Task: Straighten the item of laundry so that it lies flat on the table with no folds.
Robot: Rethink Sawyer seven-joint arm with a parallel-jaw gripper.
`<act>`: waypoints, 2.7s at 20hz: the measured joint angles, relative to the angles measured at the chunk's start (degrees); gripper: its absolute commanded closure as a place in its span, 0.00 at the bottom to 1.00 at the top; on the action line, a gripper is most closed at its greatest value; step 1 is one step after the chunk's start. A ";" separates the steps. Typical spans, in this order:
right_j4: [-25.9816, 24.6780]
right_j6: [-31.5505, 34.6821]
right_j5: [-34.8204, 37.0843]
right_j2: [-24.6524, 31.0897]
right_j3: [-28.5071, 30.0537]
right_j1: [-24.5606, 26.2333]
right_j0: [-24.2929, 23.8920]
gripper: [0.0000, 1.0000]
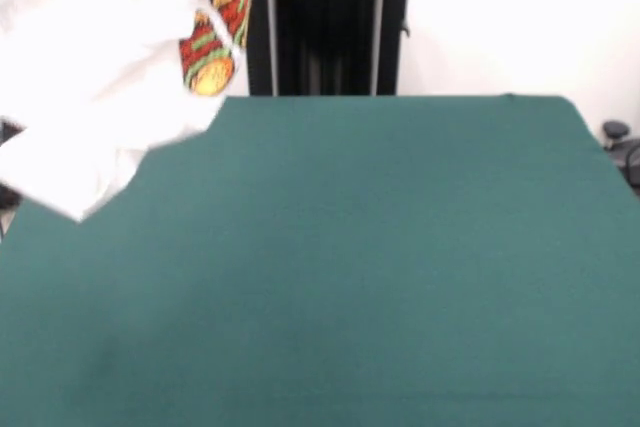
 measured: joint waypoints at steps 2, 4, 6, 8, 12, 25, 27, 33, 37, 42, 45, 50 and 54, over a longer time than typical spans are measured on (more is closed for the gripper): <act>-0.14 0.00 -5.30 1.52 0.84 1.31 -0.70 1.00; -0.36 0.00 -6.97 1.99 1.18 1.93 -0.61 1.00; -0.39 0.00 -6.97 2.11 1.31 2.08 -0.45 1.00; -0.46 0.00 -5.58 2.12 1.41 1.87 -0.04 1.00; -0.77 0.00 2.65 2.09 1.33 -0.28 1.07 1.00; -8.06 -0.01 4.33 2.67 3.22 -5.67 -4.47 1.00; -10.69 -0.01 -5.21 2.75 5.17 -4.26 -7.61 1.00; -16.22 -0.01 -22.41 2.76 9.02 0.97 -11.18 1.00; -17.93 -0.01 -26.83 3.08 11.68 5.30 -11.06 1.00; -17.54 -0.01 -26.53 5.11 14.48 7.67 -10.30 1.00; -15.93 -0.01 -25.66 7.24 16.60 7.84 -9.75 1.00; -10.27 -0.01 -23.46 11.37 19.96 6.71 -8.67 1.00; -6.94 -0.01 -22.13 12.57 20.88 6.11 -6.96 1.00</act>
